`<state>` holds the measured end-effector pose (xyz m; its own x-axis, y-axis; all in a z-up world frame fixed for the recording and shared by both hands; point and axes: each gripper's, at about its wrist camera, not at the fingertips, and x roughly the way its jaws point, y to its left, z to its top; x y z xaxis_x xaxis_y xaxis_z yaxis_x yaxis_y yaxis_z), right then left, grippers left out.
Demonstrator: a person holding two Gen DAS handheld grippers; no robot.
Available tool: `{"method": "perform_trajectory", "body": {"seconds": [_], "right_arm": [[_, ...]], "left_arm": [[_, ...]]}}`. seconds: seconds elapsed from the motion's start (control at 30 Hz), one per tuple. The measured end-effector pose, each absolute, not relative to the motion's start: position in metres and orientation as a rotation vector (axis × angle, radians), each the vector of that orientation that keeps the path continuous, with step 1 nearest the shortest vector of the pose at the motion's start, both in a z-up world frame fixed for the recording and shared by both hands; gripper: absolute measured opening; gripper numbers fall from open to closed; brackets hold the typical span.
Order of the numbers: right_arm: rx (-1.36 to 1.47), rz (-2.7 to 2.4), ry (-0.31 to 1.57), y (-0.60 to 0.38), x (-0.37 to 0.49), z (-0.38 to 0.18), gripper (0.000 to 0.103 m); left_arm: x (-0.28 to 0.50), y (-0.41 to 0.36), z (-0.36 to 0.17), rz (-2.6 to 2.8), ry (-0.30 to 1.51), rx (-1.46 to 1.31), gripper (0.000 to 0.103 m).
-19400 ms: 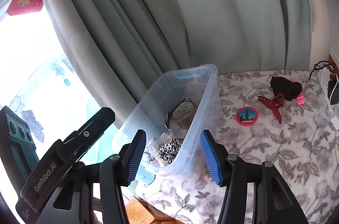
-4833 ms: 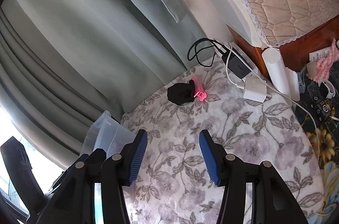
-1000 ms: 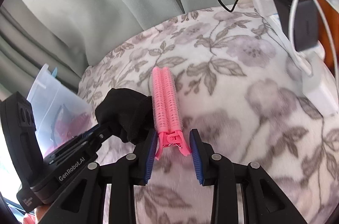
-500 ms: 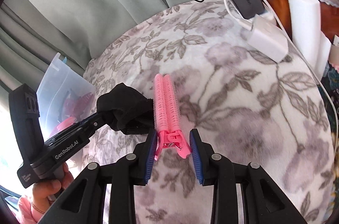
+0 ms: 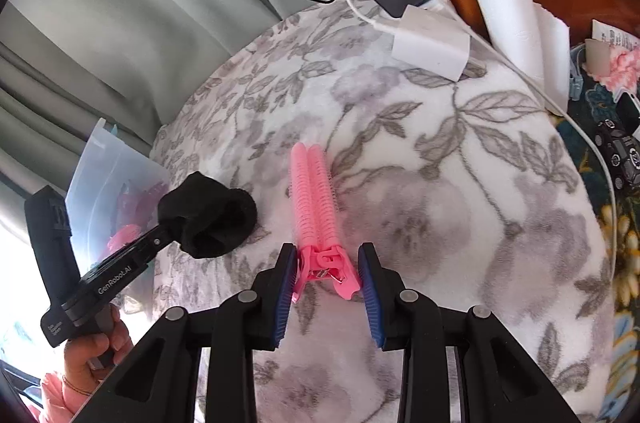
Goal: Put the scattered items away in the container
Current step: 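Carry the black cloth with the left gripper while the right carries the pink clip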
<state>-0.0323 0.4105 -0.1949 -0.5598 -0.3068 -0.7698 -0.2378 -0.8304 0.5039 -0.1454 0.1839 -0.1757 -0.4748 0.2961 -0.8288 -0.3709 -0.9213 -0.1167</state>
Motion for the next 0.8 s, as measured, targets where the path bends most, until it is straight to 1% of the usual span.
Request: {"method": "perform_trajectory", "body": {"seconds": [0.13,0.37,0.53,0.8], "right_arm": [[1.453,-2.609,-0.93,0.418,-0.028,-0.191,0.034],[1.39,-2.678,-0.995,0.43,-0.016,-0.17,0.034],[1.295,-2.708,-1.017,0.423,-0.007,-0.145,0.034],[1.137,-2.75,-0.948,0.39,0.006,-0.093,0.034]], "left_arm": [[-0.151,0.164,-0.172,2.446,0.034,-1.349,0.017],[-0.142,0.157,-0.147,2.466,-0.005,-1.265,0.017],[-0.126,0.153,-0.117,2.489,-0.019,-1.176,0.017],[-0.094,0.131,-0.058,2.55,-0.083,-0.988,0.017]]}}
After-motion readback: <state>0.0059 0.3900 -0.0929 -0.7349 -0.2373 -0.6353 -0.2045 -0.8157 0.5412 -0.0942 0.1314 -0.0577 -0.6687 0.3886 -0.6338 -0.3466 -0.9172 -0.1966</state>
